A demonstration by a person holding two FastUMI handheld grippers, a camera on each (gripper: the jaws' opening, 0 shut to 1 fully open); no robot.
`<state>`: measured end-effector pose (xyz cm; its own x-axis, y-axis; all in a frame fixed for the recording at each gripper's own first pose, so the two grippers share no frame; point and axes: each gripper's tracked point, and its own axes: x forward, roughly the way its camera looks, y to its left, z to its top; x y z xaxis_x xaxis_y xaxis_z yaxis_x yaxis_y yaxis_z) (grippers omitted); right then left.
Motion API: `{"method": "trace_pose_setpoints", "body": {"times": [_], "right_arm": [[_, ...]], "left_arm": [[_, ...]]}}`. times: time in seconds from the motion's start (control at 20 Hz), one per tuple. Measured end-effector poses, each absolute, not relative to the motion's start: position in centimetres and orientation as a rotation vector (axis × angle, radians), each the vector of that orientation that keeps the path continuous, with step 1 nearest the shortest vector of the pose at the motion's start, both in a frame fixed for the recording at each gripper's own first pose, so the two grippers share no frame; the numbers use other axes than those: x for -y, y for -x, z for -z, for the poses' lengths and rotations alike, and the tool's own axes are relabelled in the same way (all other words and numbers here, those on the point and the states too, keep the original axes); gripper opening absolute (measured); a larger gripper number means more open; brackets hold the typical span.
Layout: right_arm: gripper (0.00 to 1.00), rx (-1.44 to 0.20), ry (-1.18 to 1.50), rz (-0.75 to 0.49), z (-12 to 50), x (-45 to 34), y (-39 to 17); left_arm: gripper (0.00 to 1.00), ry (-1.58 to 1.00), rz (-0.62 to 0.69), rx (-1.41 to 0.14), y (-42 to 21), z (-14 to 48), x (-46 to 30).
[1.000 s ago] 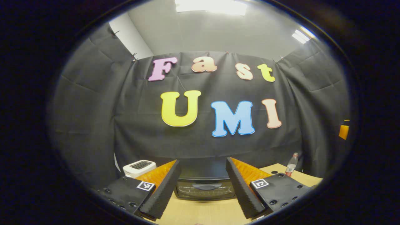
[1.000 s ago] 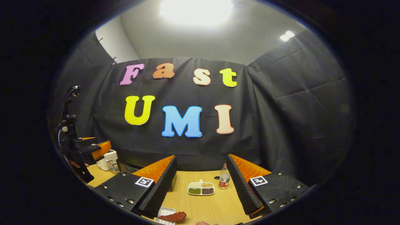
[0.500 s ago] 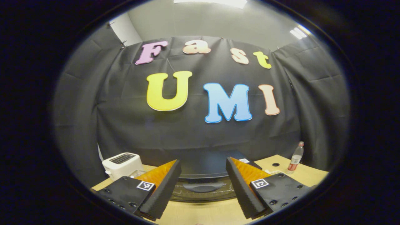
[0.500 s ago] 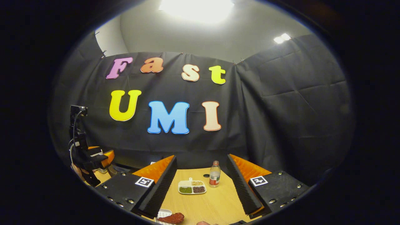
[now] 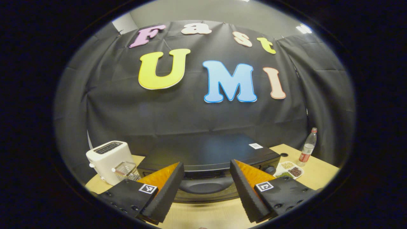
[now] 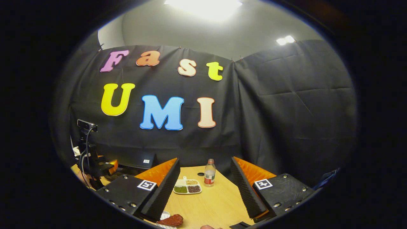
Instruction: Open the electric oven with the left hand, put the food in, and close the electric oven.
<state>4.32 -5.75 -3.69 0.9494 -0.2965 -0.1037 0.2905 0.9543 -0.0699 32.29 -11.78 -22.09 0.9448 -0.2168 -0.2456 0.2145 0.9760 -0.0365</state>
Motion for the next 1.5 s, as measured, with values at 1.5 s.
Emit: {"method": "trace_pose_setpoints", "body": {"times": [1.5], "right_arm": [[0.96, -0.144, 0.043, 0.187, 4.2, 5.5, -3.4]], "left_arm": [[1.0, -0.055, 0.156, -0.306, -24.9, 27.9, 11.7]]}}
